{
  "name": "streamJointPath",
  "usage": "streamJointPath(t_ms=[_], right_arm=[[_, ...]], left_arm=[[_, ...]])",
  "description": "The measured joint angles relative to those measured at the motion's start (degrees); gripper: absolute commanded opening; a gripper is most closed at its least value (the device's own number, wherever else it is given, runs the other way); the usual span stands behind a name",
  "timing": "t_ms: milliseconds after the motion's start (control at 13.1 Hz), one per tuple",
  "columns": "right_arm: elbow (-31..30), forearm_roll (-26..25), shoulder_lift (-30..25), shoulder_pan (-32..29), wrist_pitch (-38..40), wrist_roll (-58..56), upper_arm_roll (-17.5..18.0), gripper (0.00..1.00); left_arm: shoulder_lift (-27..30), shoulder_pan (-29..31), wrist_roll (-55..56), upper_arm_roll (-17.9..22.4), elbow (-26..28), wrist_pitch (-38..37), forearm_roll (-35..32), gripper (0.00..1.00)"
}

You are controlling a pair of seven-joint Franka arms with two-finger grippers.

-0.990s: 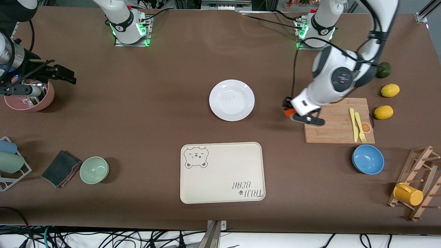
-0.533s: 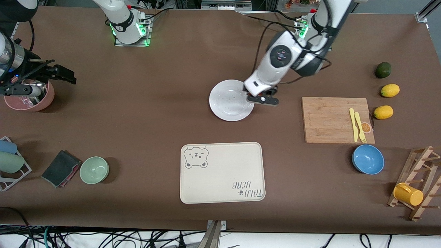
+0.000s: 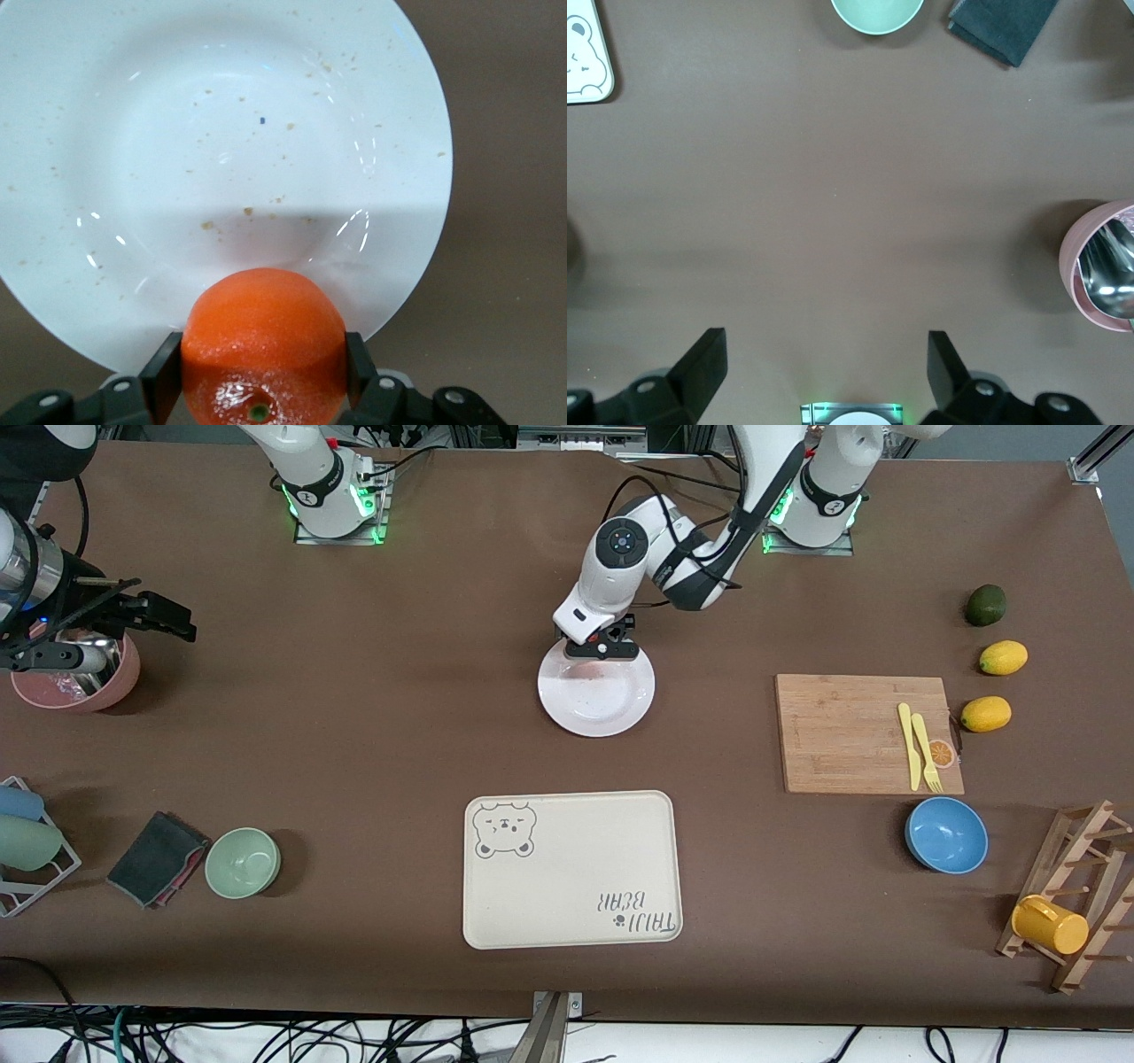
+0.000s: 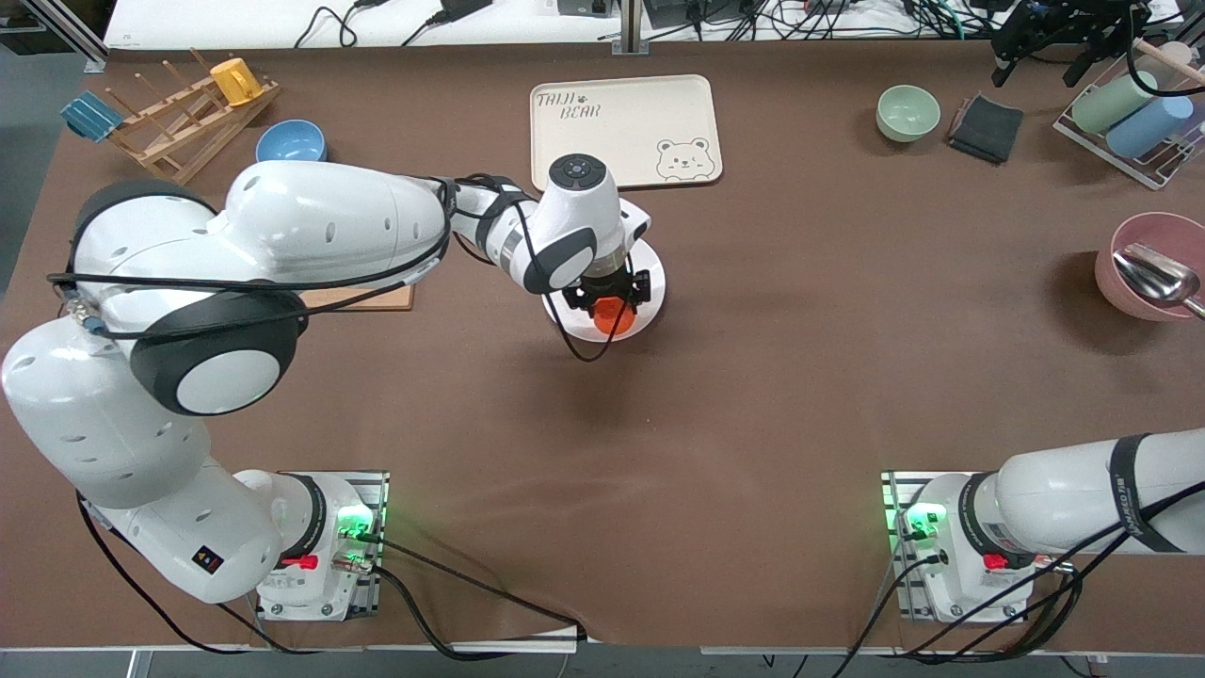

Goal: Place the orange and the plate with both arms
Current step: 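Carry the orange with the left gripper onto the white plate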

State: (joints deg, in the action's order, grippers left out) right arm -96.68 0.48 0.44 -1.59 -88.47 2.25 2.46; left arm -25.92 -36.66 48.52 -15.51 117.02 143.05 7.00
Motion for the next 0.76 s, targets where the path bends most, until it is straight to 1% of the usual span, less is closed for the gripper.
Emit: streamJointPath(t_ms=[305,610,686,762], right_arm=[[0.0,0.0,0.0,0.0,0.0,0.0,0.0,1.00],[0.0,0.0,0.0,0.0,0.0,0.0,0.0,1.00],[0.0,0.0,0.0,0.0,0.0,0.0,0.0,1.00],[0.0,0.0,0.0,0.0,0.0,0.0,0.0,1.00]], left_arm=[[-3.5,0.1,0.0,1.8,-4.6,0.0,0.0,0.00],[-4.4,0.1,-0.4,3.1,-5.4,0.0,-1.2,0.00],[-4.5,0.1,-0.4,3.2,-5.4,0.0,-1.4,0.03],[-4.7,0.1,-0.4,3.3,-5.4,0.0,-1.4,0.16]])
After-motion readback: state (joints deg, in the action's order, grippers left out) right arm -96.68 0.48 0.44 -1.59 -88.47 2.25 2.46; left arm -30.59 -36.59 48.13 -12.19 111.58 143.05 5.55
